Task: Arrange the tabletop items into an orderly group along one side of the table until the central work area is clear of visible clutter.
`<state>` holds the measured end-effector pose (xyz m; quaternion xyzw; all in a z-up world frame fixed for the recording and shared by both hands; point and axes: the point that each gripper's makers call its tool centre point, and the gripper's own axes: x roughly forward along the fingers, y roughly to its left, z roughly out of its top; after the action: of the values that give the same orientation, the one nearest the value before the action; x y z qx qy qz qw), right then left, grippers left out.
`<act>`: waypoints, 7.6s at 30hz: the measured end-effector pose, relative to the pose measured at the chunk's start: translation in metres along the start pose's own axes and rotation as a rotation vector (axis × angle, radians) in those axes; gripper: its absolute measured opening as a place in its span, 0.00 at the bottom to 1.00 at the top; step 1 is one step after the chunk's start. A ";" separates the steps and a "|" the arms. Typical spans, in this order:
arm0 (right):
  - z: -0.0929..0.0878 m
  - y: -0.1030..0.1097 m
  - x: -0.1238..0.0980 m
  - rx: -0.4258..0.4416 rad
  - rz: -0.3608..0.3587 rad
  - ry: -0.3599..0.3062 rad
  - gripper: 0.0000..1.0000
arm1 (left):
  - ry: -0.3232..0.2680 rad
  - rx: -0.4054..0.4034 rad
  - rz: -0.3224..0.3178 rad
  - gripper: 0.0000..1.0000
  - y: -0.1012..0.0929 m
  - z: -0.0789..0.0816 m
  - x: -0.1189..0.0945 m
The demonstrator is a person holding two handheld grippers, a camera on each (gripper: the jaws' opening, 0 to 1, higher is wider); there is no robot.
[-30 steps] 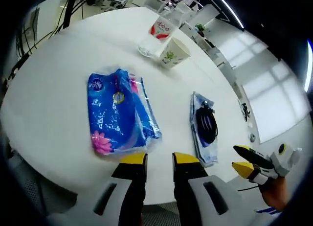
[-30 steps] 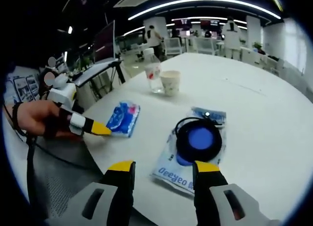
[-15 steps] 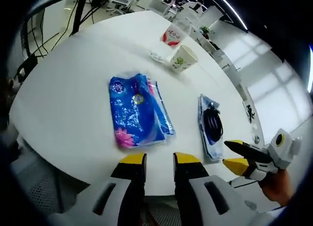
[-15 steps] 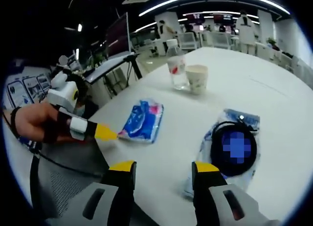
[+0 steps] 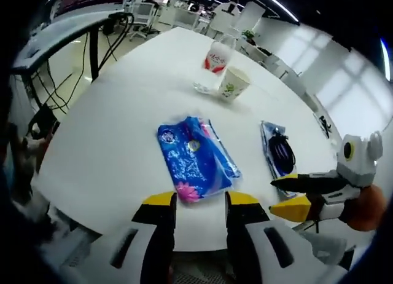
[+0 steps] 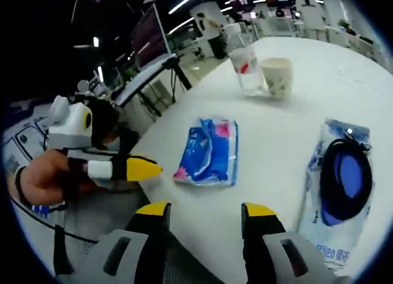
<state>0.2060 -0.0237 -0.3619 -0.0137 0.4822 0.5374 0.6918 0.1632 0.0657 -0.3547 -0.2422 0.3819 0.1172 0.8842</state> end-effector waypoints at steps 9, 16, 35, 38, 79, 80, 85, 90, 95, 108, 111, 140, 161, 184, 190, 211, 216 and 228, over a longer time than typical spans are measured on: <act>0.000 0.016 0.019 0.186 -0.011 0.009 0.45 | -0.025 0.043 -0.003 0.41 0.012 0.006 -0.001; -0.001 0.020 0.032 0.335 -0.056 0.027 0.42 | -0.039 0.000 0.013 0.40 0.030 0.007 -0.006; 0.006 -0.009 0.050 0.431 -0.203 -0.017 0.13 | -0.057 -0.031 0.003 0.40 0.032 0.001 -0.015; 0.006 -0.017 0.050 0.409 -0.209 -0.012 0.11 | -0.055 -0.026 0.003 0.39 0.031 -0.001 -0.017; -0.029 -0.015 -0.015 0.159 -0.163 0.050 0.00 | 0.088 0.090 -0.028 0.10 0.013 -0.041 0.023; -0.029 -0.016 -0.016 0.157 -0.163 0.049 0.00 | 0.087 0.092 -0.030 0.09 0.011 -0.042 0.025; -0.028 -0.026 -0.019 0.127 -0.164 0.043 0.00 | 0.098 0.084 -0.036 0.02 0.007 -0.043 0.028; -0.034 -0.031 -0.017 0.127 -0.163 0.045 0.00 | 0.101 0.076 -0.033 0.00 0.000 -0.042 0.027; -0.038 -0.033 -0.017 0.110 -0.169 0.060 0.06 | 0.104 0.076 -0.017 0.00 0.004 -0.043 0.027; -0.032 -0.033 -0.011 0.056 -0.164 0.050 0.15 | 0.100 0.073 -0.012 0.00 0.002 -0.044 0.022; -0.029 -0.035 -0.011 0.048 -0.170 0.047 0.09 | 0.102 0.078 -0.017 0.00 -0.002 -0.045 0.020; -0.006 -0.058 -0.036 0.079 -0.181 -0.068 0.00 | -0.005 0.148 -0.094 0.16 -0.029 -0.020 0.018; 0.022 -0.136 -0.090 0.183 -0.337 -0.223 0.00 | -0.092 0.250 -0.098 0.45 -0.031 0.012 0.006; 0.019 -0.214 -0.170 0.299 -0.475 -0.317 0.00 | -0.105 0.329 -0.113 0.53 -0.032 0.018 -0.005; 0.021 -0.223 -0.175 0.313 -0.480 -0.330 0.00 | -0.099 0.327 -0.106 0.53 -0.030 0.014 -0.006; 0.047 -0.246 -0.164 0.294 -0.454 -0.307 0.00 | -0.109 0.301 -0.072 0.53 -0.032 0.007 -0.015; 0.048 -0.245 -0.164 0.286 -0.453 -0.299 0.00 | -0.117 0.290 -0.059 0.53 -0.030 0.008 -0.018; 0.064 -0.257 -0.153 0.259 -0.436 -0.278 0.00 | -0.144 0.258 -0.039 0.52 -0.031 0.008 -0.023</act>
<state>0.4488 -0.2094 -0.3510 0.0450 0.4330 0.3066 0.8465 0.1651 0.0427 -0.3228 -0.1251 0.3247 0.0668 0.9351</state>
